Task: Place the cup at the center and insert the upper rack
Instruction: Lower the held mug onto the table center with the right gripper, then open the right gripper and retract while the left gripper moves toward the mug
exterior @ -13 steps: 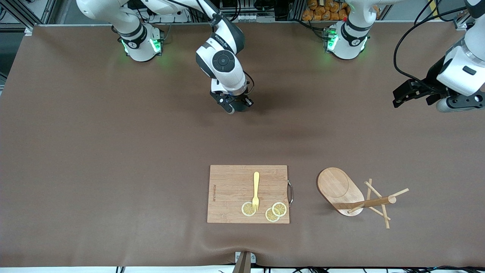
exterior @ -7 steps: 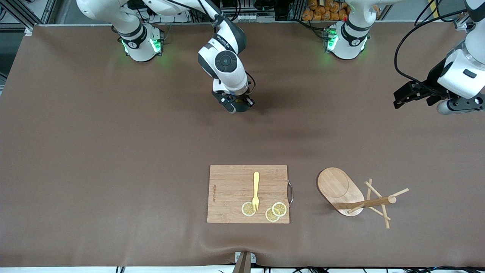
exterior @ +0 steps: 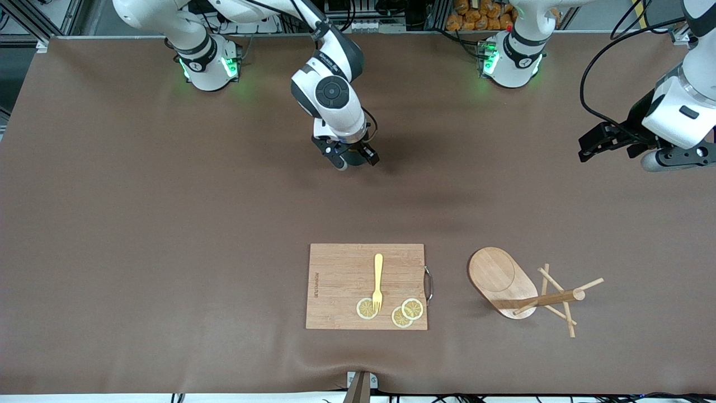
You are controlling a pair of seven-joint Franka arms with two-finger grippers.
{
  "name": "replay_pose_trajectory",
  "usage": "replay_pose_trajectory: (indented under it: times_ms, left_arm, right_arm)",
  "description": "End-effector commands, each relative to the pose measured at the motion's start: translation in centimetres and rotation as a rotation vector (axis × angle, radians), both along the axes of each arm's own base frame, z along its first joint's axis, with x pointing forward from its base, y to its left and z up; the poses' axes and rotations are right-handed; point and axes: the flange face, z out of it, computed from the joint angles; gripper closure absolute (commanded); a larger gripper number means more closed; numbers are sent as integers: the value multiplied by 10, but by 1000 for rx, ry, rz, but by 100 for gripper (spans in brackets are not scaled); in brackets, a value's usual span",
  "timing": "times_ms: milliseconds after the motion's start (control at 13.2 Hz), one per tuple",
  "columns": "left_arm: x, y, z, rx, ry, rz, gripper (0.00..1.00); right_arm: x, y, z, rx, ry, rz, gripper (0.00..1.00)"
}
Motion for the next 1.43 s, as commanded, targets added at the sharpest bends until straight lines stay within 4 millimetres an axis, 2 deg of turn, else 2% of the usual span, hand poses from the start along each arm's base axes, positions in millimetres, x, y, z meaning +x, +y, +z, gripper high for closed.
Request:
replay_pose_trajectory:
  times_ms: [0,151,378,680,906,982,1208,1359]
  left_arm:
    - [-4,-4,7,26,-12,-2,0]
    - [-8,-19,12,17,-21,7,0]
    - [-16,-58,19,6,-35,47,0]
    - [-32,-125,20,-6,-36,156,0]
    - [-61,-191,20,-2,-42,205,0]
    - [-68,-207,19,-7,-44,238,0]
    - [-89,-258,8,-1,-57,257,0]
    - [-100,-291,3,-31,-78,326,0]
  right_arm:
    - [26,-33,51,-2,23,78,0]
    - [47,-69,93,16,15,132,0]
    - [89,-149,152,55,-13,226,0]
    - [116,-246,211,98,-75,409,0]
    - [126,-329,255,122,-161,578,0]
    - [127,-353,266,104,-178,635,0]
    - [125,-399,310,1,-172,745,0]
    - [130,-442,321,11,-185,796,0]
